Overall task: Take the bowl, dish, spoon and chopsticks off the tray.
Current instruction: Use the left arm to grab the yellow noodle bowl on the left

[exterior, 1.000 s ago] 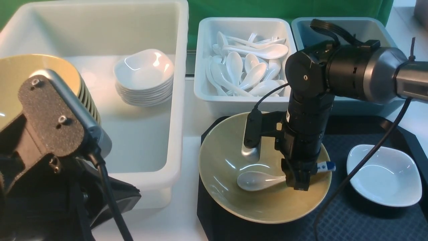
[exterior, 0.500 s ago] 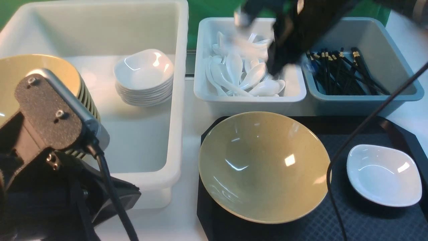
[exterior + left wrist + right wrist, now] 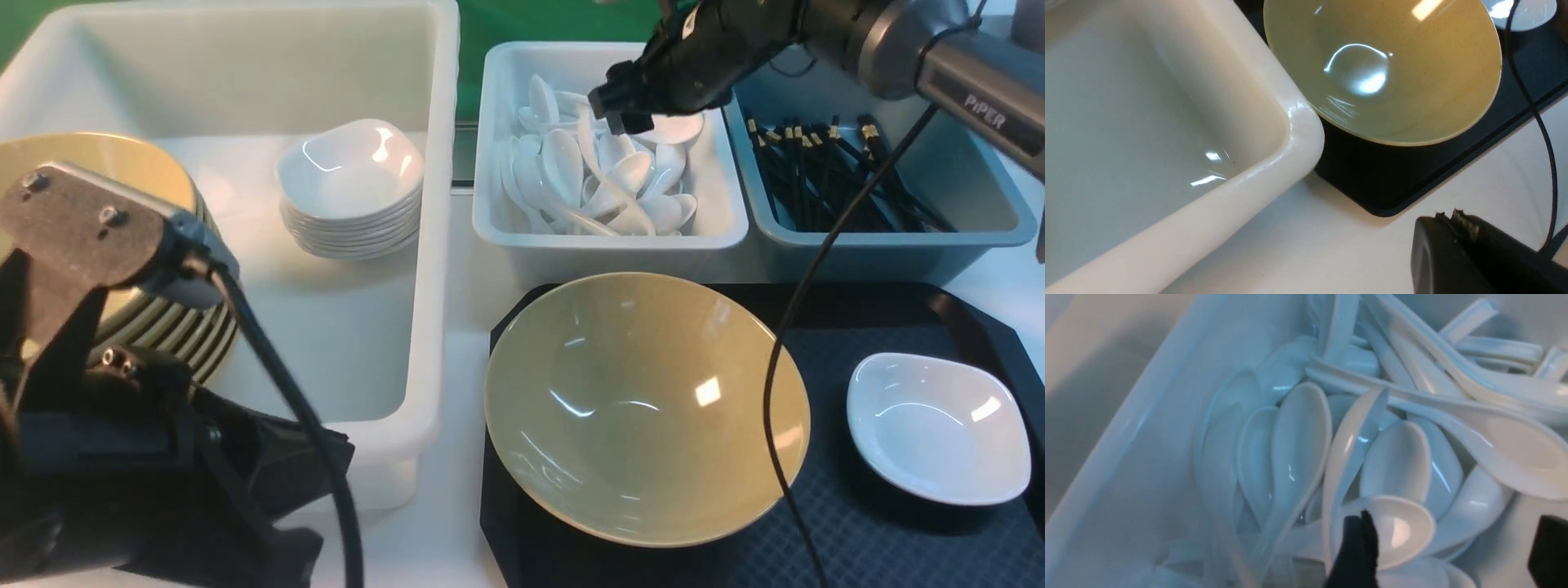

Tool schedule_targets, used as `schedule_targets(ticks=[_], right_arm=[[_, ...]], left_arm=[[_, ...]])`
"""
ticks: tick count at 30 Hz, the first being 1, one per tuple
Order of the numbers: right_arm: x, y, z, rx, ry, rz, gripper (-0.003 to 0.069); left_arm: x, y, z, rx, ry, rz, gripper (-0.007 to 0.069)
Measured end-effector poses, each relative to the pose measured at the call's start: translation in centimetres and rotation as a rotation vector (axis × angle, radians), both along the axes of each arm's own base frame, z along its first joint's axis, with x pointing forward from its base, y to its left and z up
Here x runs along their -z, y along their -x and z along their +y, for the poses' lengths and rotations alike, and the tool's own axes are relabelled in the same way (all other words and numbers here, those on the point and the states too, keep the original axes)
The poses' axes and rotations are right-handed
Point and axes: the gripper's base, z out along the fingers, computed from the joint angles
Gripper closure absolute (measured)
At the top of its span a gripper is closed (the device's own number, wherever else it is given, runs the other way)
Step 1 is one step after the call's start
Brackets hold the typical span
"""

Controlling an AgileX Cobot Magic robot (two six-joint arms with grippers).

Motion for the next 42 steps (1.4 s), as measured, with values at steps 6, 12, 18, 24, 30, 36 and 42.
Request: schedule_targets(ticks=[6, 12, 18, 24, 30, 36, 42], right_arm=[[-9.2, 5.2, -1.4, -0.145, 0.116, -0.007, 0.0057], [-17.2, 12.7, -3.9, -0.175, 0.091, -0.125, 0.0139], [-18.9, 20.4, -6.6, -0.194, 0.086, -0.115, 0.0213], [-16.2, 27.5, -9.4, -0.216, 0.121, -0.043, 0.0281], [-15.4, 31.3, -10.9, -0.217, 0.117, -0.065, 0.0317], [-15.8, 31.6, -11.1, -0.217, 0.107, -0.120, 0.0328], [-15.5, 30.8, -10.8, -0.224, 0.110, -0.135, 0.0328]], left_arm=[[-2.4, -3.4, -2.6, -0.008, -0.097, -0.028, 0.0615], [-3.4, -8.4, -7.3, 0.084, -0.254, -0.035, 0.0508], [-0.3, -14.1, -12.4, 0.157, -0.423, 0.067, 0.0294], [5.9, -20.6, -14.0, 0.154, -0.527, 0.191, 0.0174], [9.5, -24.0, -13.8, 0.129, -0.488, 0.248, 0.0168], [11.1, -24.5, -14.9, 0.175, -0.427, 0.273, 0.0218], [14.1, -25.1, -15.2, 0.182, -0.473, 0.339, 0.0447]])
